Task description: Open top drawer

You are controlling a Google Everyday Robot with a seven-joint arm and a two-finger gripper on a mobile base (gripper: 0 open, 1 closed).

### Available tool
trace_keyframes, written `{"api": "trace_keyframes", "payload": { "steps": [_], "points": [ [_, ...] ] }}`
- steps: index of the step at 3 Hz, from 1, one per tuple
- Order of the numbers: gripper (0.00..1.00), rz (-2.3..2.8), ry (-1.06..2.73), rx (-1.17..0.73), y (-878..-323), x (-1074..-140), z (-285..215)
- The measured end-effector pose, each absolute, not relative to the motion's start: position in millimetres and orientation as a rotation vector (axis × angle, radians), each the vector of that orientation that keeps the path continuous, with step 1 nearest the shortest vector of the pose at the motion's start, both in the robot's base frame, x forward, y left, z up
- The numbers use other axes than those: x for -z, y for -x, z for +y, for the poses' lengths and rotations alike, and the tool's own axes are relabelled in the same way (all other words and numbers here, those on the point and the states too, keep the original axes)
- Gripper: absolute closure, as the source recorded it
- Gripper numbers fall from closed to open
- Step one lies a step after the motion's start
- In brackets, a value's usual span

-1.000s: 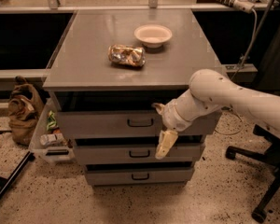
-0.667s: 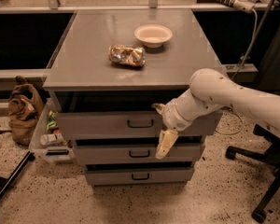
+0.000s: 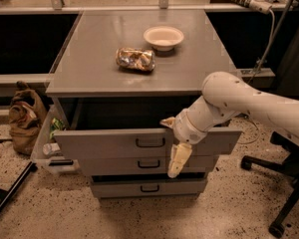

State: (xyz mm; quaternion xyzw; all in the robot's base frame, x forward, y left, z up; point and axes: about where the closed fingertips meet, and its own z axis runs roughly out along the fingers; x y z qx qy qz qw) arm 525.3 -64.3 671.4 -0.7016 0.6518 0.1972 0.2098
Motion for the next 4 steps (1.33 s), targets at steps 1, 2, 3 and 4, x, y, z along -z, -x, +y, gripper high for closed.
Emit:
{"api": "trace_keyframes", "payload": {
  "steps": [1,2,3,4],
  "points": [
    [0.00,1.836,1.930,-0.631,-508,-664,-66],
    [0.00,1.836,1.930,-0.631,-508,-669,-66],
    [0.00,1.881,1.874,-0.700,-483,-677,-64],
    [0.00,1.940,1.802,-0.776,-448,-687,-59]
  ]
}}
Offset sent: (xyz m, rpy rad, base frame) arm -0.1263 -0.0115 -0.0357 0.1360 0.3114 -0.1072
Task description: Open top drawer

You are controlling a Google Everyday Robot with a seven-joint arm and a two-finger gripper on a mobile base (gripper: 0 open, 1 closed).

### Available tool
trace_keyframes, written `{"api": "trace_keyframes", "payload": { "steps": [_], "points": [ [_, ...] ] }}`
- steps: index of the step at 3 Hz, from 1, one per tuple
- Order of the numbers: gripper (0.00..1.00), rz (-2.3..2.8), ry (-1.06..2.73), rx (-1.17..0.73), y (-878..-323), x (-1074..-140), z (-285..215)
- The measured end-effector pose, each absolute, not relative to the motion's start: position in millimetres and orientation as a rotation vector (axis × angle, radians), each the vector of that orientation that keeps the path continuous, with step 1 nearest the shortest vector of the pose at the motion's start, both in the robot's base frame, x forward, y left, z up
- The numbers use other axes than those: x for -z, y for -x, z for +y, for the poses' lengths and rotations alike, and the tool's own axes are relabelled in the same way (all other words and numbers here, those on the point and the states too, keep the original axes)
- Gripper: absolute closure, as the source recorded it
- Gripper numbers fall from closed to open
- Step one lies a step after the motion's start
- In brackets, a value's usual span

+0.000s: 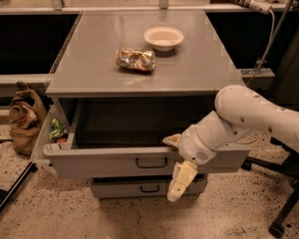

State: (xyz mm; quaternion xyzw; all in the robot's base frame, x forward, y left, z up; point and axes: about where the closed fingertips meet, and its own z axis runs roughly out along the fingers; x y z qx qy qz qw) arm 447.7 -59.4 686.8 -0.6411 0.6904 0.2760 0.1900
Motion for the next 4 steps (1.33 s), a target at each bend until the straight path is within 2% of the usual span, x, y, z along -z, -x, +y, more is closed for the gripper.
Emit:
{"api": "trace_keyframes", "payload": {
  "steps": [4],
  "points": [
    [0.00,1.949,1.784,-0.847,-430,-683,-53]
  ]
}}
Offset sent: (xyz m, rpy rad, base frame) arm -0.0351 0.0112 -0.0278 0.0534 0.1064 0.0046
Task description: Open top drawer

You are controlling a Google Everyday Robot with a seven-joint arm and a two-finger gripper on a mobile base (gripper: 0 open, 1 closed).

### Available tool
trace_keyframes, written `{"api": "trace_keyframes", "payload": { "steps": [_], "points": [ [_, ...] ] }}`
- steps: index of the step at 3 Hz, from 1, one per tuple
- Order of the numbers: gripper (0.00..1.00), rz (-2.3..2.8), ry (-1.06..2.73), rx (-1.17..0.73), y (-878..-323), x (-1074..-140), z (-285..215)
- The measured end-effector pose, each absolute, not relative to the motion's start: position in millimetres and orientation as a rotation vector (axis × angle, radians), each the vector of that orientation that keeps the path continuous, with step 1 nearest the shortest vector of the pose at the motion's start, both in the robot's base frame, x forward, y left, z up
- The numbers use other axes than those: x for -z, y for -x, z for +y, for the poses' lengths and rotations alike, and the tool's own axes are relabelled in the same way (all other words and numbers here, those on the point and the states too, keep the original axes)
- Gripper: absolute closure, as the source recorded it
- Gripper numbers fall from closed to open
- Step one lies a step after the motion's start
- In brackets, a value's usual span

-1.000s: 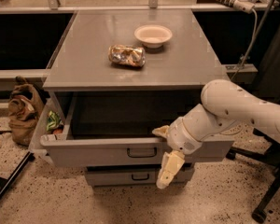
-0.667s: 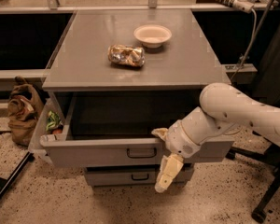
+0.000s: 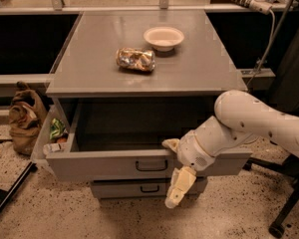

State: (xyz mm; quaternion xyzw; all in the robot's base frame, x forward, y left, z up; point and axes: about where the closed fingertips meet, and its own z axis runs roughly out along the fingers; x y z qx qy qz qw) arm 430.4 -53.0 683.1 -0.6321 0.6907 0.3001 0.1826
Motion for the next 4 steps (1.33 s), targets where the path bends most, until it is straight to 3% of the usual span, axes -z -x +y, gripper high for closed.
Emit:
{"api": "trace_keyframes", "payload": {
  "steps": [4],
  "points": [
    [0.00,1.953,1.756,-0.913,-411,-684,-47]
  ]
}}
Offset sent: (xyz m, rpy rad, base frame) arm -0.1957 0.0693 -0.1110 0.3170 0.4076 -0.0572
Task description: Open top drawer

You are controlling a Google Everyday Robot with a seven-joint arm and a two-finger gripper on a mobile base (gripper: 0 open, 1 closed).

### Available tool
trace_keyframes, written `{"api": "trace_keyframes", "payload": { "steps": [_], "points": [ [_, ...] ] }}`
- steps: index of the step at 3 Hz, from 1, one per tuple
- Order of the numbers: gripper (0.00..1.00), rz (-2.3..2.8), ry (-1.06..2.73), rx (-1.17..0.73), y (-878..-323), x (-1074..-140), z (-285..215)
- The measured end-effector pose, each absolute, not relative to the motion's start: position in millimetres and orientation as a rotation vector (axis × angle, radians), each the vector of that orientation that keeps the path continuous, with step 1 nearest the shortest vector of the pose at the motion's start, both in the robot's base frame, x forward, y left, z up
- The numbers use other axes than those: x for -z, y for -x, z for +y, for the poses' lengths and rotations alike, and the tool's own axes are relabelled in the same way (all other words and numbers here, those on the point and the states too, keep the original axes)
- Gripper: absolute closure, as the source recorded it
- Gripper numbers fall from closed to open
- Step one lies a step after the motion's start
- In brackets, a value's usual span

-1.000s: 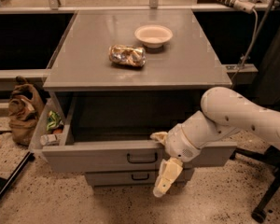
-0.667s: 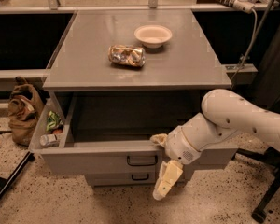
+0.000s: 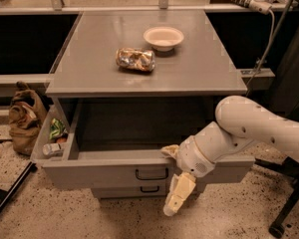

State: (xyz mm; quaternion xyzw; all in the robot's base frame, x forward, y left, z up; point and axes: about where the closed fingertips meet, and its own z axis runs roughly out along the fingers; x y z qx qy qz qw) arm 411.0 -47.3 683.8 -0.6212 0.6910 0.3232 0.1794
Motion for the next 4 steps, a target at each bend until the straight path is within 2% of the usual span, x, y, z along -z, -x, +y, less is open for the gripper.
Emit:
{"api": "trace_keyframes", "payload": {
  "steps": [1,2,3,4],
  "points": [
    [0.00,2.010,1.697,-0.953,-382,-694,-45],
    [0.00,2.010,1.697,-0.953,-382,-695,-45],
    [0.00,2.049,1.690,-1.003,-345,-690,-43],
    [0.00,2.049,1.690,-1.003,-345,-690,-43]
  ]
}}
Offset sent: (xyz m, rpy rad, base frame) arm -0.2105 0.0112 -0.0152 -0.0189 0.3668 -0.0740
